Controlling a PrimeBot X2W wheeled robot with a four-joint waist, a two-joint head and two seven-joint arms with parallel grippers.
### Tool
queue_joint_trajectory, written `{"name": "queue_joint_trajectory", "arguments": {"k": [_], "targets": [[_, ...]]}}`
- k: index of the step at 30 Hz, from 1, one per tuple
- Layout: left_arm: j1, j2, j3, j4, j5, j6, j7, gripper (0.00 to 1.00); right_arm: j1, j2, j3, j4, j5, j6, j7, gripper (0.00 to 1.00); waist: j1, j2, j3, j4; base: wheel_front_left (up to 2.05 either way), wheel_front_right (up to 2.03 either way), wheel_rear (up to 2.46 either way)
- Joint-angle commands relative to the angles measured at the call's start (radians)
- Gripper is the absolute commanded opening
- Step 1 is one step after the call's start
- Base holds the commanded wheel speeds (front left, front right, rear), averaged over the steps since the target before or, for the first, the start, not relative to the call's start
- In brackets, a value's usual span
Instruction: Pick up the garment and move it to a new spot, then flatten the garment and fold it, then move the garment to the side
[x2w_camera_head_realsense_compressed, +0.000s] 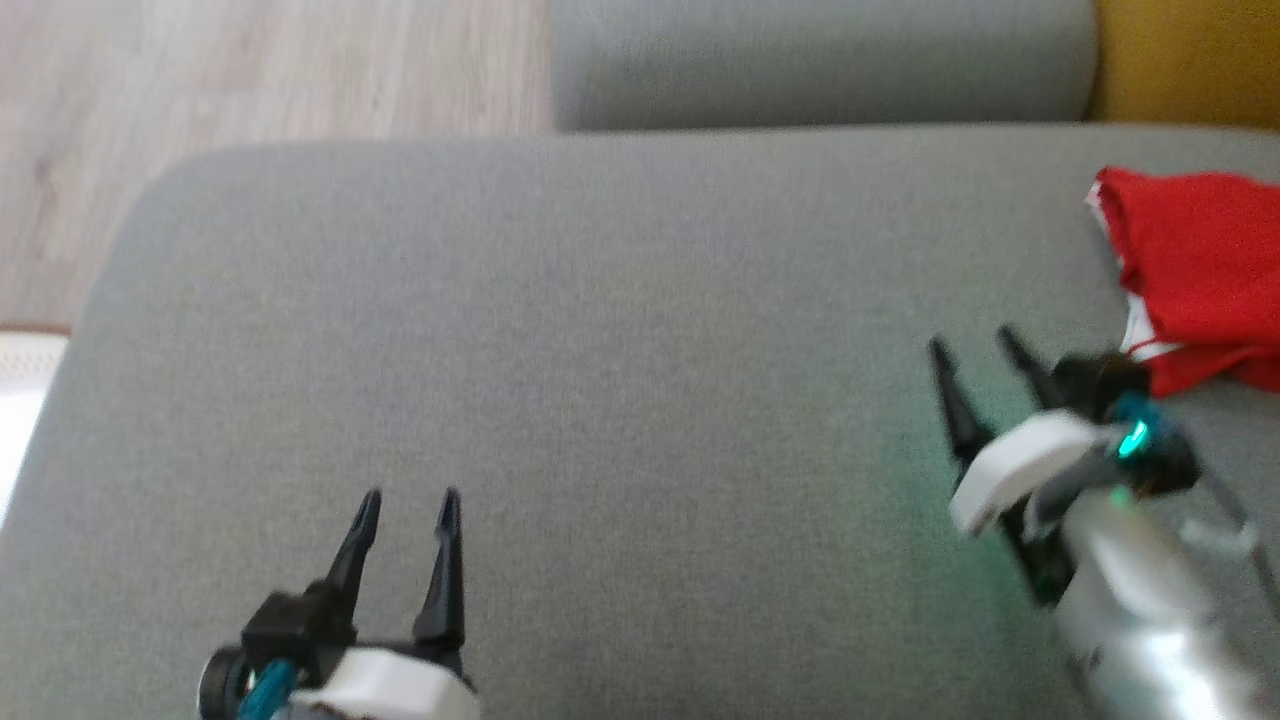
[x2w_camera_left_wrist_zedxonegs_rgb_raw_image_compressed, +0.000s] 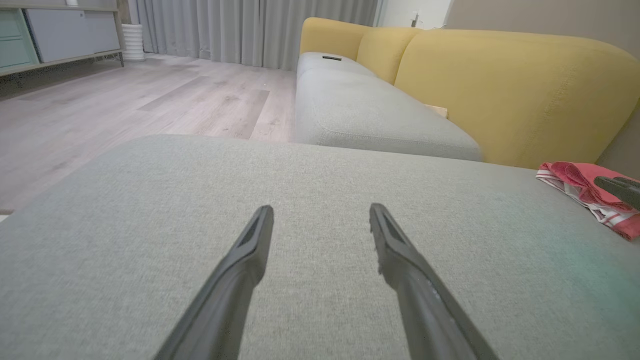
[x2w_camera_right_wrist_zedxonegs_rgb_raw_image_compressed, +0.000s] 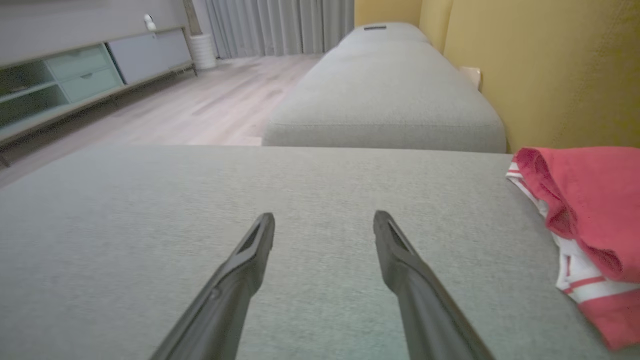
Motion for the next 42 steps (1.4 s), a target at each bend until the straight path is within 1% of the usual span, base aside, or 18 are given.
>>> {"name": "queue_joint_trajectory", "arguments": {"k": [1,2,3,5,6,7,9,12,14,18,22,34,40,41,42], "targets": [[-0.007,-0.003,0.047,-0.031,-0.011,-0.009,-0.008,1.0,0.041,0.02,0.003,-0.088,-0.013,-0.001,-0.013,1.0,0.0001,0.0,-0.054,-0.009,0.0,0.0,0.0],[0.002,-0.003,0.054,-0.033,-0.011,-0.013,-0.008,1.0,0.077,0.034,0.0,-0.139,-0.025,-0.001,-0.013,1.0,0.0001,0.0,-0.063,-0.012,0.0,0.0,0.0],[0.002,-0.003,0.054,-0.033,-0.011,-0.013,-0.008,1.0,0.077,0.034,0.0,-0.139,-0.025,-0.001,-0.013,1.0,0.0001,0.0,-0.063,-0.012,0.0,0.0,0.0],[0.021,-0.003,0.071,-0.039,-0.005,-0.005,-0.008,1.0,0.154,0.058,-0.005,-0.244,-0.049,-0.001,-0.013,1.0,0.0001,0.0,-0.081,-0.02,0.0,0.0,0.0],[0.029,-0.003,0.08,-0.044,0.001,0.006,-0.008,1.0,0.193,0.067,-0.012,-0.3,-0.06,-0.001,-0.013,1.0,0.0001,0.0,-0.091,-0.023,0.0,0.0,0.0],[0.049,-0.003,0.094,-0.054,0.015,0.029,-0.008,1.0,0.272,0.083,-0.034,-0.407,-0.075,-0.001,-0.013,1.0,0.0001,0.0,-0.107,-0.027,0.0,0.0,0.0],[0.071,-0.003,0.105,-0.068,0.024,0.046,-0.008,1.0,0.349,0.096,-0.063,-0.517,-0.09,-0.001,-0.014,1.0,0.0001,0.0,-0.123,-0.028,0.0,0.0,0.0],[0.103,-0.003,0.118,-0.098,0.034,0.045,-0.008,1.0,0.464,0.117,-0.105,-0.643,-0.102,-0.001,-0.014,1.0,0.0001,0.0,-0.143,-0.028,0.0,0.0,0.0],[0.125,-0.003,0.13,-0.123,0.045,0.042,-0.008,1.0,0.529,0.126,-0.116,-0.693,-0.111,-0.001,-0.014,1.0,0.0001,0.0,-0.153,-0.03,0.0,0.0,0.0],[0.166,-0.003,0.142,-0.174,0.062,0.022,-0.008,1.0,0.619,0.136,-0.131,-0.74,-0.142,-0.001,-0.014,1.0,0.0001,0.0,-0.167,-0.034,0.0,0.0,0.0],[0.199,-0.003,0.143,-0.204,0.081,0.001,-0.008,1.0,0.673,0.143,-0.156,-0.765,-0.187,-0.001,-0.014,1.0,0.0001,0.0,-0.177,-0.034,0.0,0.0,0.0],[0.221,-0.003,0.139,-0.205,0.096,-0.02,-0.008,1.0,0.701,0.149,-0.168,-0.778,-0.176,-0.001,-0.014,1.0,0.0001,0.0,-0.189,-0.031,0.0,0.0,0.0],[0.224,-0.003,0.139,-0.194,0.099,-0.012,-0.008,1.0,0.7,0.149,-0.166,-0.779,-0.172,-0.001,-0.014,1.0,0.0001,0.0,-0.188,-0.036,0.0,0.0,0.0],[0.257,0.003,0.105,-0.16,0.09,-0.016,0.0,0.0,0.728,0.154,-0.188,-0.743,-0.179,0.0,-0.003,0.0,0.0001,0.0,-0.188,-0.036,0.0,0.0,0.0],[0.257,0.003,0.102,-0.149,0.09,-0.017,0.001,0.0,0.728,0.154,-0.187,-0.733,-0.178,0.0,-0.003,0.0,0.0001,0.0,-0.188,-0.036,0.0,0.0,0.0]]}}
